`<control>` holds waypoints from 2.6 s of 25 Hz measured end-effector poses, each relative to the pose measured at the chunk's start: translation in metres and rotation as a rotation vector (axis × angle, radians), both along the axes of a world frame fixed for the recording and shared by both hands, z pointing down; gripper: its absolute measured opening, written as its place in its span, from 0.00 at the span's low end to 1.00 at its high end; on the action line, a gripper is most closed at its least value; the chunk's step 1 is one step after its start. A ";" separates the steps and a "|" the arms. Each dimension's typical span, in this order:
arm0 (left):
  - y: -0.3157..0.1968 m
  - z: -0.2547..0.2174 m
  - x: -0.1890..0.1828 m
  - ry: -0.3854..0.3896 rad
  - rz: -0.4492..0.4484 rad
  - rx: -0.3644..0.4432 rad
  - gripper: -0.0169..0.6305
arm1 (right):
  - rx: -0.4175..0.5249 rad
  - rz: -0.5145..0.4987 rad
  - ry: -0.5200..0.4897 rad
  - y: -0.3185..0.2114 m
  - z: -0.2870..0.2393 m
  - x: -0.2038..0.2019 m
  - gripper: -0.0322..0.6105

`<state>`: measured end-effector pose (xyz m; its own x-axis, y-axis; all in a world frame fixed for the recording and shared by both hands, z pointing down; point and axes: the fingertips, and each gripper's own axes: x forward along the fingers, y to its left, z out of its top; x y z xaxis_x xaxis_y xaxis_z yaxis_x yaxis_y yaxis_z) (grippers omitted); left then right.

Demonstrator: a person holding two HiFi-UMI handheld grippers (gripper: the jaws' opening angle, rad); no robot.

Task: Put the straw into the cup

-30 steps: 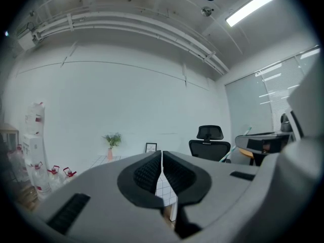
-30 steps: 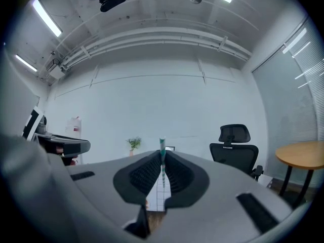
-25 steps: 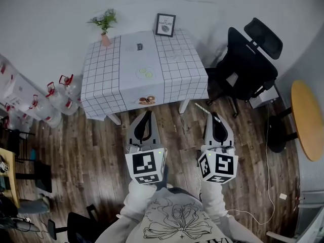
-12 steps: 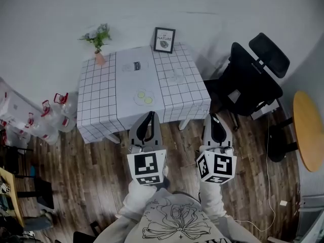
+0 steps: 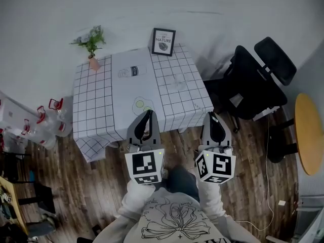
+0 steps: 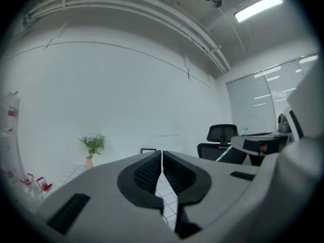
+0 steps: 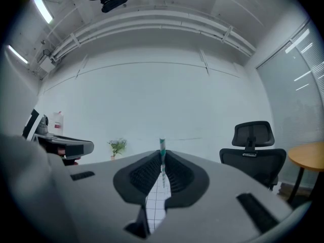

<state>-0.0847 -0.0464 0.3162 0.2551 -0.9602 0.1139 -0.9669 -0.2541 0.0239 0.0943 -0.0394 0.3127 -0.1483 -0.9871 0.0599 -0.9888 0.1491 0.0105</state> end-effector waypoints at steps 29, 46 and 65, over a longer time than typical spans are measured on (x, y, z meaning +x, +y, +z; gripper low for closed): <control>-0.223 0.054 0.041 -0.028 -0.097 -0.129 0.04 | -0.147 -0.172 0.000 -0.249 0.058 0.027 0.09; -0.290 0.111 0.048 -0.020 -0.176 -0.255 0.04 | -0.381 -0.340 0.008 -0.325 0.135 0.019 0.09; -0.316 0.180 0.041 -0.027 -0.097 -0.409 0.04 | -0.654 -0.343 0.048 -0.337 0.220 0.006 0.09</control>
